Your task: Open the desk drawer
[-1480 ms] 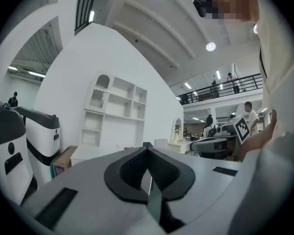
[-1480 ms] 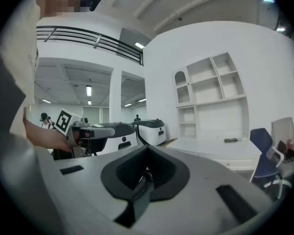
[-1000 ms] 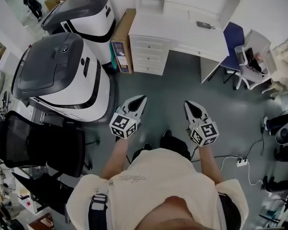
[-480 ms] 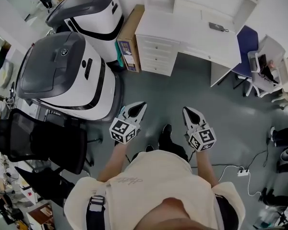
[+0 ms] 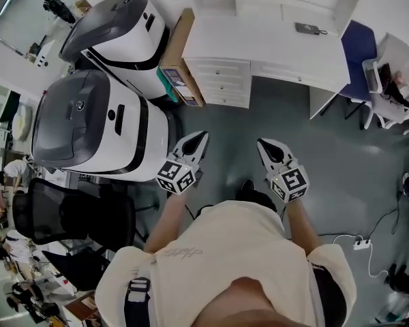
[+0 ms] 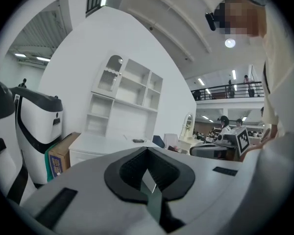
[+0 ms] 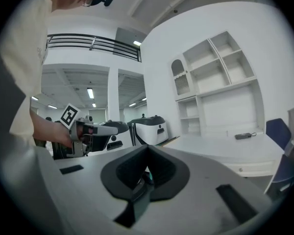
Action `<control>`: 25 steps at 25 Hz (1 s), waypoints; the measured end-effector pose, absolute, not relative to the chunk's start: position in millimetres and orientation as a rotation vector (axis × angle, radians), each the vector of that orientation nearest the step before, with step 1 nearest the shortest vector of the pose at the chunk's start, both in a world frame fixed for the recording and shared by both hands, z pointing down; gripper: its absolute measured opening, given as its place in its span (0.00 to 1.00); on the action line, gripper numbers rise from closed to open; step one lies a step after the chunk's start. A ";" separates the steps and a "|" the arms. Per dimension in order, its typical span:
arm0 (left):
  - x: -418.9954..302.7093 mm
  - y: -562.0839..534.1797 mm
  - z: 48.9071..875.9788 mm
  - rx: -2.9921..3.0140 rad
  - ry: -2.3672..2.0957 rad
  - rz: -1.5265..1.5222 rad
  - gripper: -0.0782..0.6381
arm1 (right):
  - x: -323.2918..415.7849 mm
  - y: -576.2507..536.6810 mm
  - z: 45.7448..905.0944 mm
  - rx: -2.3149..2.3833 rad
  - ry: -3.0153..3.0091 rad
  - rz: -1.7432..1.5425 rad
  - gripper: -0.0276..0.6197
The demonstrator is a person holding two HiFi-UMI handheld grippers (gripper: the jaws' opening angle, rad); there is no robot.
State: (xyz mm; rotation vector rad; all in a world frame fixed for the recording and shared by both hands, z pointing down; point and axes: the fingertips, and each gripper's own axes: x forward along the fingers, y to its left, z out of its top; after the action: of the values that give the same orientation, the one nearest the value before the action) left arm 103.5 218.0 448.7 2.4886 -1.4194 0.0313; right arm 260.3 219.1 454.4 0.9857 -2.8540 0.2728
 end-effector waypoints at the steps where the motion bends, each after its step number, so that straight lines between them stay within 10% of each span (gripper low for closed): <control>1: 103.8 211.5 448.3 2.466 -1.432 0.011 0.11 | 263.1 212.1 455.0 0.980 -2.865 0.285 0.04; 25: 17.1 84.3 496.3 2.331 -1.544 0.086 0.11 | 197.7 93.4 506.8 0.847 -2.802 0.425 0.04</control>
State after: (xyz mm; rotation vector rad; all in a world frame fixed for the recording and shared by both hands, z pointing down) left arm 17.1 84.3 496.3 2.3314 -1.5443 0.0860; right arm 197.7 93.4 506.8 0.8468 -2.8016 0.4251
